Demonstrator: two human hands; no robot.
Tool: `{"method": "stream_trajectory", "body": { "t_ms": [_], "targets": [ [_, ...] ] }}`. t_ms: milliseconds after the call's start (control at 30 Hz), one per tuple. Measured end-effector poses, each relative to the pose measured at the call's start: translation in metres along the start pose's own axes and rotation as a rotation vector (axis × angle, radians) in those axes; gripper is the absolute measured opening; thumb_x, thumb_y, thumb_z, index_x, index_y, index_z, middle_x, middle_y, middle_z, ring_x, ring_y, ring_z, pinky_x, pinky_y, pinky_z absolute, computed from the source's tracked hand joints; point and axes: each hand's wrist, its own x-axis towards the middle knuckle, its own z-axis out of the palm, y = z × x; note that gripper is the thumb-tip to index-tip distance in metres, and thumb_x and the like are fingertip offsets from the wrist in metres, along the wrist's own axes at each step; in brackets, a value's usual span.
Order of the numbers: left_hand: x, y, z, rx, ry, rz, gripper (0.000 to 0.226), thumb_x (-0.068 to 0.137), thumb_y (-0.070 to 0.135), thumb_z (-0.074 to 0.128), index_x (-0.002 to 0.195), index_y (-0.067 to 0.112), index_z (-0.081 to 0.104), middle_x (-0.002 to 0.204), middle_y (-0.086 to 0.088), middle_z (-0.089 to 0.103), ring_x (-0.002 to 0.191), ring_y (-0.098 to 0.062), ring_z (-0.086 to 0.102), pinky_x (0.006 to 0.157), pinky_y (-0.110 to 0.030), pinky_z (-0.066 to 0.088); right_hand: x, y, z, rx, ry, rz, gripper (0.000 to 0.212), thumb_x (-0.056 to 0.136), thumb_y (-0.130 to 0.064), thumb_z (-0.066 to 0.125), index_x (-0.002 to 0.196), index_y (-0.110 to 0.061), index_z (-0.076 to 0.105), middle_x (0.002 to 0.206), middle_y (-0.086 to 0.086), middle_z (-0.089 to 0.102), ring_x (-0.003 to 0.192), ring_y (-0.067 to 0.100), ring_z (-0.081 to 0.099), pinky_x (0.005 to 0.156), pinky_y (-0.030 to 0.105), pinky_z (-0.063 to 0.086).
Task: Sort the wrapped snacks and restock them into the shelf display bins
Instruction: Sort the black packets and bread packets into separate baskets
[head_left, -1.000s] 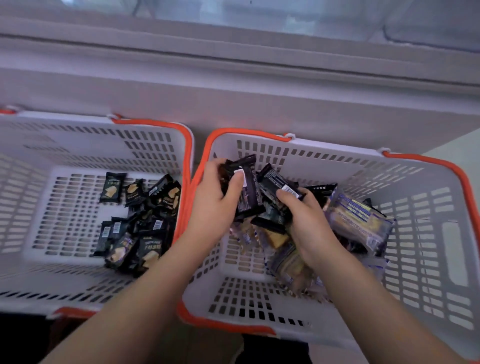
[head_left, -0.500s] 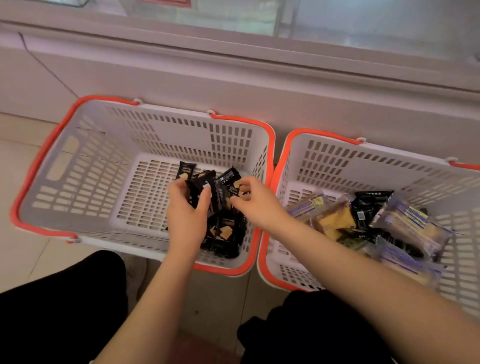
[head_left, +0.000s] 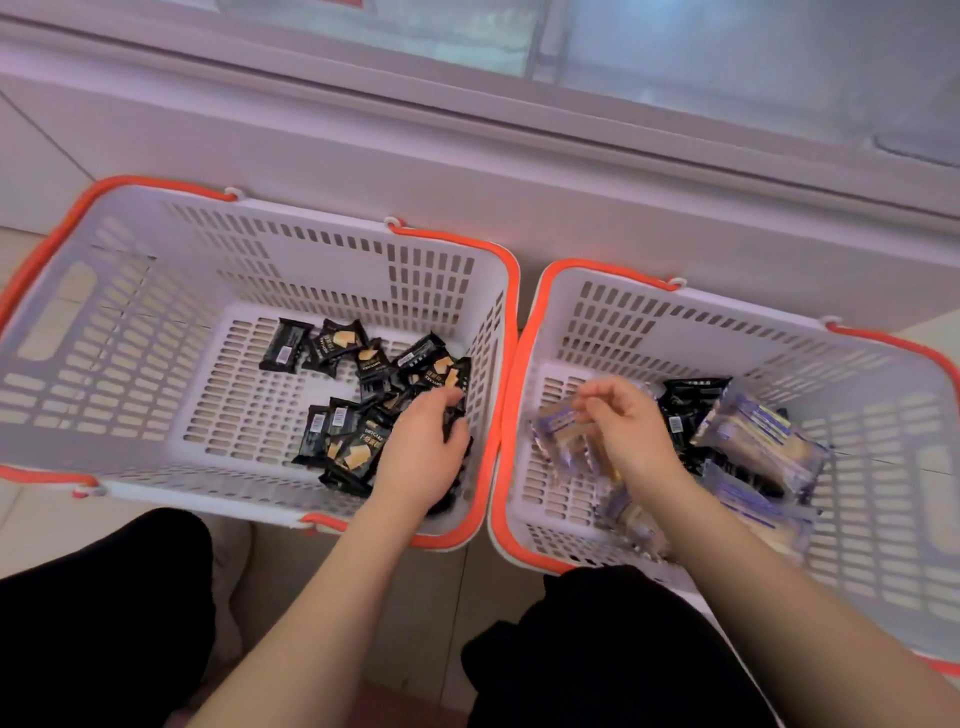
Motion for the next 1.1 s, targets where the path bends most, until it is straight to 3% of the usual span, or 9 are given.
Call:
{"method": "stream_trajectory", "body": {
  "t_ms": [133,233,300,400,500,600,800,933,1100],
  "targets": [
    [0.000,0.066,0.007,-0.014,0.041,0.376,0.029,0.091,0.014,0.050,0.119,0.011,0.057,0.117,-0.003,0.060,0.110,-0.017,0.052,0.088,-0.018,0.035,0.002,0.038,-0.039,-0.052,0.004,0.109,0.023,0.094,-0.005,0.048,0.080,-0.021,0.058,0.081,0.001,0.064,0.075,0.017,0.060,0.065,0.024,0.049],
    [0.005,0.097,0.037,0.043,-0.130,0.546,0.027,0.090,0.014,0.050,0.116,0.009,0.058,0.114,-0.006,0.060,0.108,-0.020,0.052,0.092,-0.029,0.040,0.010,0.060,-0.071,-0.232,0.020,0.101,0.019,0.091,-0.007,0.053,0.079,-0.021,0.058,0.084,0.005,0.065,0.082,0.023,0.061,0.077,0.035,0.048],
    [0.012,0.104,0.066,0.121,-0.279,0.586,0.027,0.091,0.015,0.048,0.115,0.010,0.058,0.114,-0.006,0.058,0.108,-0.020,0.051,0.091,-0.034,0.042,0.019,0.070,-0.093,-0.407,0.053,0.053,0.013,0.090,-0.009,0.054,0.086,-0.019,0.061,0.085,0.001,0.065,0.085,0.021,0.061,0.077,0.031,0.045],
    [0.030,0.102,0.116,0.292,-0.480,0.592,0.027,0.092,0.017,0.044,0.114,0.009,0.057,0.114,-0.008,0.055,0.107,-0.023,0.051,0.086,-0.034,0.043,0.038,0.083,-0.122,-0.642,0.104,-0.032,0.015,0.089,-0.009,0.054,0.097,-0.013,0.065,0.087,0.005,0.066,0.082,0.022,0.060,0.067,0.028,0.036],
    [0.051,0.097,0.165,0.437,-0.611,0.515,0.031,0.092,0.018,0.042,0.120,0.010,0.052,0.120,-0.009,0.051,0.109,-0.027,0.051,0.086,-0.037,0.045,0.064,0.095,-0.141,-0.810,0.065,-0.088,0.025,0.087,-0.006,0.052,0.109,-0.008,0.064,0.103,0.014,0.066,0.099,0.030,0.058,0.076,0.031,0.039],
    [0.069,0.097,0.205,0.501,-0.641,0.424,0.034,0.093,0.019,0.044,0.125,0.008,0.045,0.123,-0.014,0.049,0.108,-0.030,0.053,0.081,-0.034,0.042,0.091,0.104,-0.145,-0.946,-0.042,-0.177,0.032,0.089,-0.005,0.048,0.120,-0.004,0.059,0.118,0.017,0.061,0.114,0.030,0.053,0.094,0.035,0.039],
    [0.083,0.091,0.252,0.586,-0.727,0.377,0.045,0.091,0.034,0.052,0.126,0.007,0.043,0.126,-0.014,0.047,0.114,-0.030,0.048,0.089,-0.041,0.046,0.131,0.127,-0.137,-1.134,-0.312,-0.222,0.039,0.089,-0.012,0.044,0.127,-0.010,0.053,0.131,0.011,0.054,0.121,0.027,0.048,0.098,0.035,0.041],
    [0.078,0.090,0.267,0.670,-0.806,0.432,0.061,0.086,0.048,0.054,0.128,0.006,0.041,0.125,-0.014,0.047,0.110,-0.031,0.050,0.083,-0.042,0.049,0.141,0.137,-0.136,-1.303,-0.336,-0.260,0.044,0.091,-0.017,0.047,0.134,-0.014,0.041,0.137,0.007,0.043,0.126,0.027,0.039,0.100,0.037,0.033],
    [0.078,0.090,0.271,0.687,-0.776,0.453,0.056,0.089,0.038,0.054,0.132,0.008,0.037,0.128,-0.013,0.047,0.113,-0.030,0.049,0.083,-0.040,0.047,0.140,0.143,-0.155,-1.405,-0.299,-0.121,0.056,0.086,-0.034,0.062,0.133,-0.015,0.039,0.130,0.010,0.046,0.122,0.029,0.040,0.098,0.039,0.035]
  ]
}}
